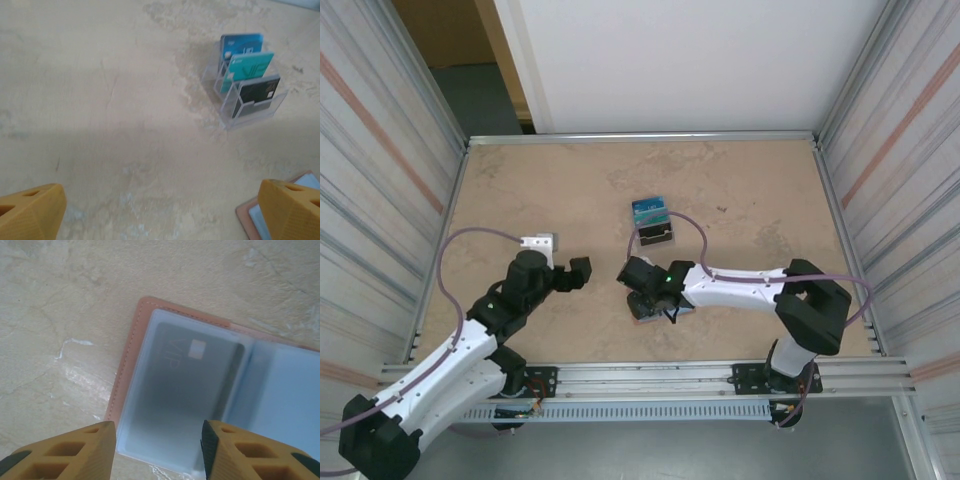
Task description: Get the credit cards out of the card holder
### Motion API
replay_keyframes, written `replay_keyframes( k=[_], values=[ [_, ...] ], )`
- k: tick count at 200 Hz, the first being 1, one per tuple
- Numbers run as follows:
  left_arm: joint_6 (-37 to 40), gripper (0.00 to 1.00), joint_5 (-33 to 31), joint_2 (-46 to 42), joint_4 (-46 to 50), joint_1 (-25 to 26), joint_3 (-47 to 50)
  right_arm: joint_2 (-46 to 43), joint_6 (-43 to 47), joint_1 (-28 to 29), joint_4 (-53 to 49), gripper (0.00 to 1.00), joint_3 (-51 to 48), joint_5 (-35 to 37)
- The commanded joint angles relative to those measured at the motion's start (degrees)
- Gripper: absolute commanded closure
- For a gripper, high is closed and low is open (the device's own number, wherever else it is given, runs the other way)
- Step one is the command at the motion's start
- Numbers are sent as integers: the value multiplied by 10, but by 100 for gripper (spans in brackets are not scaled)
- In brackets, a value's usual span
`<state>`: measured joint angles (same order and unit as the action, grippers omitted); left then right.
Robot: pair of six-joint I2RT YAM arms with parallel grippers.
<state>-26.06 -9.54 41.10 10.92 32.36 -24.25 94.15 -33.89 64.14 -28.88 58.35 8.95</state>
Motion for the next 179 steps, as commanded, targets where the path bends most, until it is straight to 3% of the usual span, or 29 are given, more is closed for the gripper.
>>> replay_keyframes(
  k=[1,105,179],
  values=[
    [-40,1,4,-9,7,2,11,24,10,4,-22,52,22,0],
    [-31,1,7,21,-8,3,4,66,5,3,-8,48,14,-1],
    [-27,1,11,23,-8,3,-3,52,-2,-21,32,54,-30,-41]
  ],
)
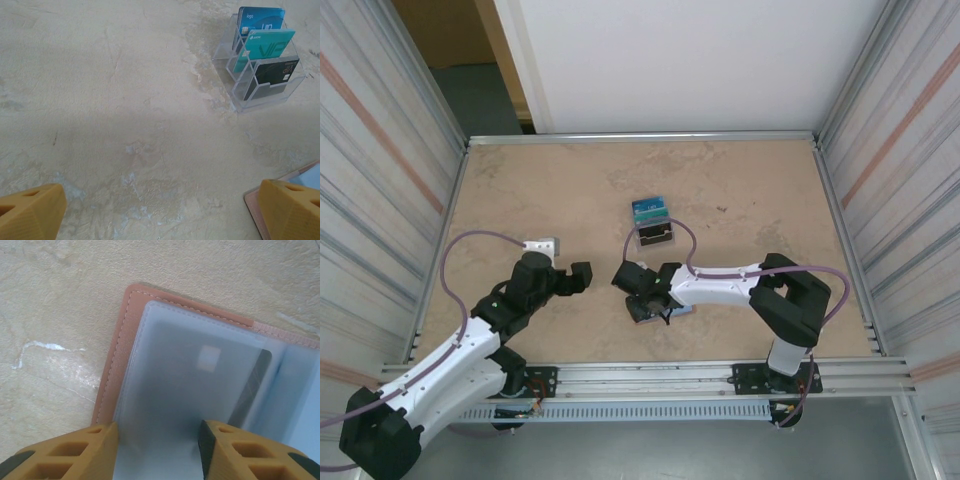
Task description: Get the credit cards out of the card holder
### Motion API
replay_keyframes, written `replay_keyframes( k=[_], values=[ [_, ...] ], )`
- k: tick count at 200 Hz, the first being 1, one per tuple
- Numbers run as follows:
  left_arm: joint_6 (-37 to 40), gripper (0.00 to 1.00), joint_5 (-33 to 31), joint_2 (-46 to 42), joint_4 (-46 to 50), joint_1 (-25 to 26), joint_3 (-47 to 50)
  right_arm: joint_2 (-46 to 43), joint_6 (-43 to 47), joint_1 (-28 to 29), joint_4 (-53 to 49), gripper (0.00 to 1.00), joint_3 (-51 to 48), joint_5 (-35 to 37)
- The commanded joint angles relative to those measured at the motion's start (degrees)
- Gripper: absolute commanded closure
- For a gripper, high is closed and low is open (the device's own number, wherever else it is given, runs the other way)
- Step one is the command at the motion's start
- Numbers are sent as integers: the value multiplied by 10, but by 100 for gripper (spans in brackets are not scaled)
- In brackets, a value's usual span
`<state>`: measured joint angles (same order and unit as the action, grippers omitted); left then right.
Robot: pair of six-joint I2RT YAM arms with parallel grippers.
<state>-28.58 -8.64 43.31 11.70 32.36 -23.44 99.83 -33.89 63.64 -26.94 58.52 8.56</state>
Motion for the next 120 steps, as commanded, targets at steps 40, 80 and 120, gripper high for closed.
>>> replay_keyframes(
  k=[40,80,120],
  values=[
    [4,1,9,6,-16,3,-19,-37,-6,-56,71,59,-73,-112],
    [26,1,-7,4,-17,22,-26,-66,-5,-84,96,65,-91,-158],
    [73,1,-112,31,-17,111,-47,-112,-14,-114,118,69,-111,-193]
  ],
)
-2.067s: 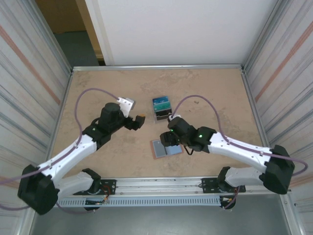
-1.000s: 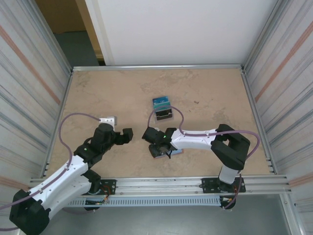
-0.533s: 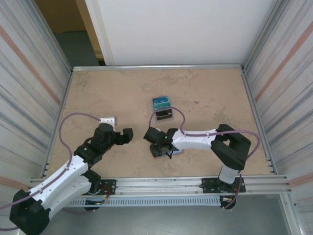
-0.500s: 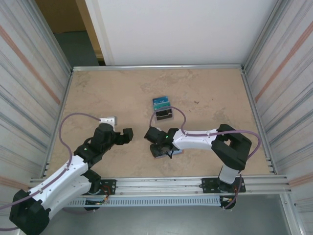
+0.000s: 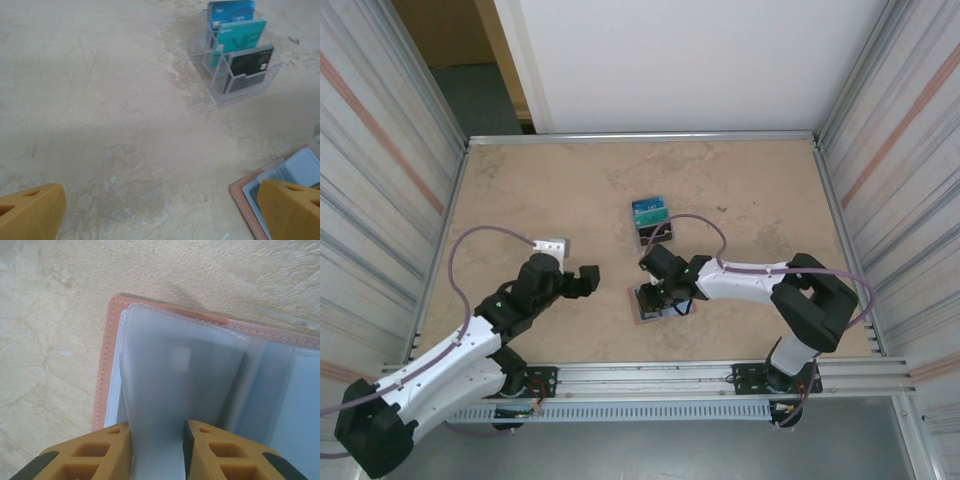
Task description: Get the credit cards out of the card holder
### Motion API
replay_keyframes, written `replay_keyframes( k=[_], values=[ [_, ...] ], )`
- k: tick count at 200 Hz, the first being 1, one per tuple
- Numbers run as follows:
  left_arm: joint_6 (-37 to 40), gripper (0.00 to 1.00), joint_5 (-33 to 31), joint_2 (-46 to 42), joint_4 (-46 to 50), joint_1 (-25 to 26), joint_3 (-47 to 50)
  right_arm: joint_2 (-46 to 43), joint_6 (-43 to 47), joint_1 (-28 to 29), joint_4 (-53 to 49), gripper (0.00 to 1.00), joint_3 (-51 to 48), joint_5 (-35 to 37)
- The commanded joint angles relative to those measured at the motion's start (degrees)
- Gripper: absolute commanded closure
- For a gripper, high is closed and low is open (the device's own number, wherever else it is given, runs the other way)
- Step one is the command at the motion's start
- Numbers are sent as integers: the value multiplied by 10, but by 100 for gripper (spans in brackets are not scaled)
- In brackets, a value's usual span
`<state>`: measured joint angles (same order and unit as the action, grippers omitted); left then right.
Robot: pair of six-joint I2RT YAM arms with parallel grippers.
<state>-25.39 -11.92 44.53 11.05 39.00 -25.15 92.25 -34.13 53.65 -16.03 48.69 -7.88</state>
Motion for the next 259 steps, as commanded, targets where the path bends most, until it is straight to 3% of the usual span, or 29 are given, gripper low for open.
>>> replay_keyframes(
  k=[1,35,81,157,259],
  values=[
    [42,1,-81,20,-10,47,-31,-37,-11,-14,8,69,-13,-27],
    [65,1,-148,90,-11,116,-65,-66,-5,-32,-25,71,-20,9],
    [62,1,-163,196,-36,158,-114,-98,-11,-57,-40,71,-42,30],
    [50,1,-147,309,-62,177,-159,-162,-23,-94,-67,69,-88,67],
    [39,1,-152,365,-56,184,-173,-234,-37,-147,-109,65,-128,115]
  ],
)
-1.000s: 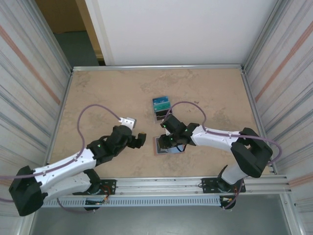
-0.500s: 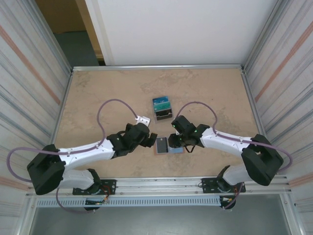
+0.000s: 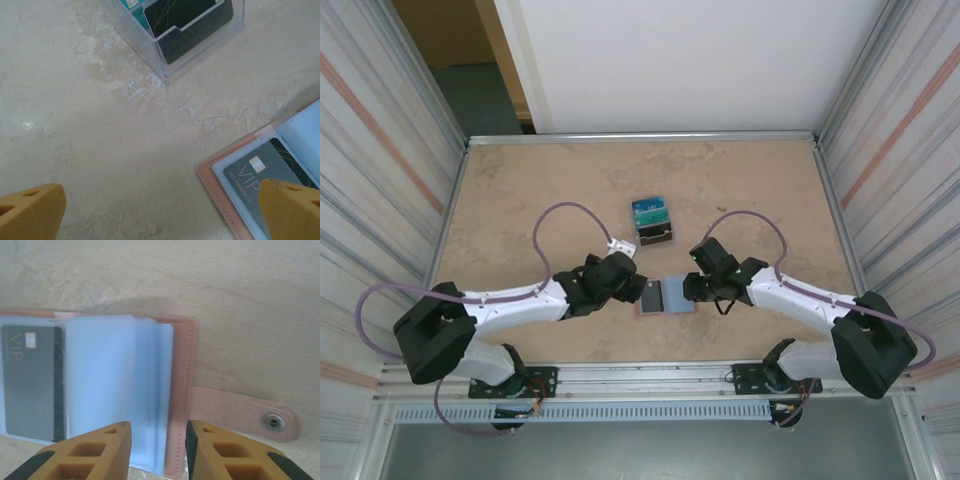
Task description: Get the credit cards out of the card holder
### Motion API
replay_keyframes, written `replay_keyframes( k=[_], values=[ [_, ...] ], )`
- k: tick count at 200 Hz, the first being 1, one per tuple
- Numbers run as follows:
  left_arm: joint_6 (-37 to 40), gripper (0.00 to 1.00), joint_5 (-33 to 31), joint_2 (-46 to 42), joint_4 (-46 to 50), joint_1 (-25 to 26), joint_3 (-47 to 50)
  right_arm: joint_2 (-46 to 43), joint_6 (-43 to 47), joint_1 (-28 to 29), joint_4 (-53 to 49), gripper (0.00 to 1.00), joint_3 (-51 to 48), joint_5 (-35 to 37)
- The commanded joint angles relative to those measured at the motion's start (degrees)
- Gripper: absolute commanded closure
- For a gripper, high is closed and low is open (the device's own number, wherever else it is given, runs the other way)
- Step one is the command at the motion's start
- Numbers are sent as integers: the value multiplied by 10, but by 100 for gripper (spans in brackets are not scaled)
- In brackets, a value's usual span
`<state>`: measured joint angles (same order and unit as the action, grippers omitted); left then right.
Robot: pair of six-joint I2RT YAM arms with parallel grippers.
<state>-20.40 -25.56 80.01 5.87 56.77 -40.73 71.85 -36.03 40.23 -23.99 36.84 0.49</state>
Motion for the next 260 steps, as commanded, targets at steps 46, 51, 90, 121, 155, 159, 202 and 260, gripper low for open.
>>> replay_keyframes(
  k=[46,51,90,121,155,159,202,260],
  values=[
    [-12,1,-22,18,-3,6,-16,-106,-20,-62,-68,65,-24,56],
    [-12,1,-23,19,-3,6,-16,-117,-20,-68,-74,65,-25,59],
    [-14,1,-25,22,-9,6,-13,-212,-19,-121,-106,61,-40,52],
    [-13,1,-23,29,-12,6,-15,-263,-23,-151,-129,49,-35,33],
    [-18,1,-23,41,-15,7,-16,-285,-35,-151,-110,43,-23,-26],
    [-20,1,-23,42,-16,6,-17,-284,-38,-151,-103,44,-23,-36],
    [-35,1,-5,64,-17,3,-16,-246,-77,-109,-40,50,-22,-71],
    [-55,1,28,76,-38,-13,-3,-120,-88,3,-19,53,27,-33]
  ],
)
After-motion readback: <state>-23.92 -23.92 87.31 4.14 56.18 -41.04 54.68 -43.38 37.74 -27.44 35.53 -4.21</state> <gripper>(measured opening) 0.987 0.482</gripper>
